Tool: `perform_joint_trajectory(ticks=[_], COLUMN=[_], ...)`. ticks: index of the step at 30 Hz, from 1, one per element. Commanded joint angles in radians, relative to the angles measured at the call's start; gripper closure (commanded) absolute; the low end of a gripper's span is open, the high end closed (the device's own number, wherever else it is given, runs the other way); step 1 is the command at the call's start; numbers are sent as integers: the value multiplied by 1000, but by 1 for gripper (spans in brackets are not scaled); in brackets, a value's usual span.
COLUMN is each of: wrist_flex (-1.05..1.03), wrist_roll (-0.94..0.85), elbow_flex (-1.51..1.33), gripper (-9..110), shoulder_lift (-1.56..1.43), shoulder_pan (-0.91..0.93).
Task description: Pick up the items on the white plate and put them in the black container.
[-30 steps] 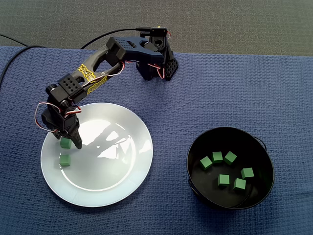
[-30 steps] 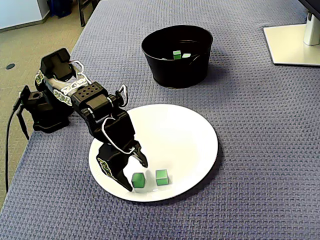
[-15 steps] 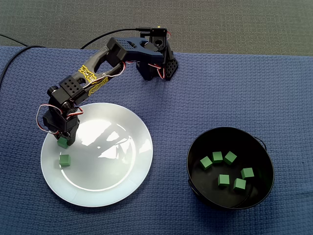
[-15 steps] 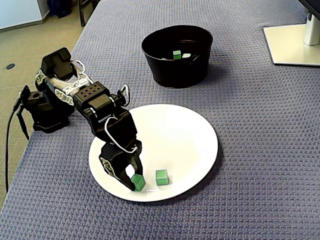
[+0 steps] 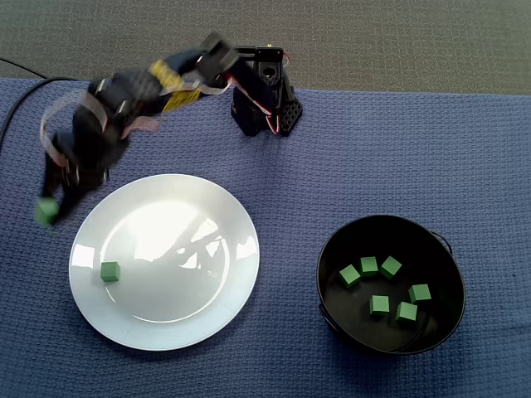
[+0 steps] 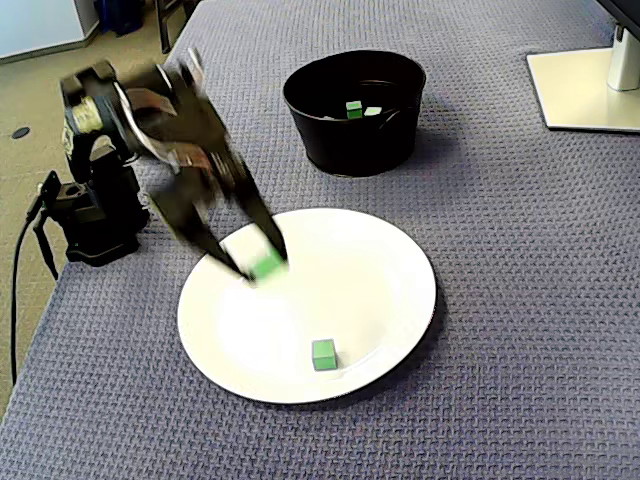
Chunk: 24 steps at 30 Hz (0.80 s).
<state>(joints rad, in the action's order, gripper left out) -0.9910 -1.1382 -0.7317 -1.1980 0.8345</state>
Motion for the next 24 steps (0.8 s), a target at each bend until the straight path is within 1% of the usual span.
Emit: perform_joint_trajectory(ticks=[1, 3, 5, 10, 12, 14, 18, 24], wrist_flex=[132, 150, 121, -55, -94, -138, -110, 11], wrist_roll=[281, 396, 451, 420, 436, 471, 617, 761], elbow_flex=[-37, -54, -60, -117, -163, -209, -353, -618], gripper=[101, 102, 102, 102, 102, 102, 102, 102], shoulder_lift=[-376, -491, -594, -762, -762, -719, -589, -419], shoulder_pan=[-94, -189, -313, -775, -937, -1060, -1149, -1246])
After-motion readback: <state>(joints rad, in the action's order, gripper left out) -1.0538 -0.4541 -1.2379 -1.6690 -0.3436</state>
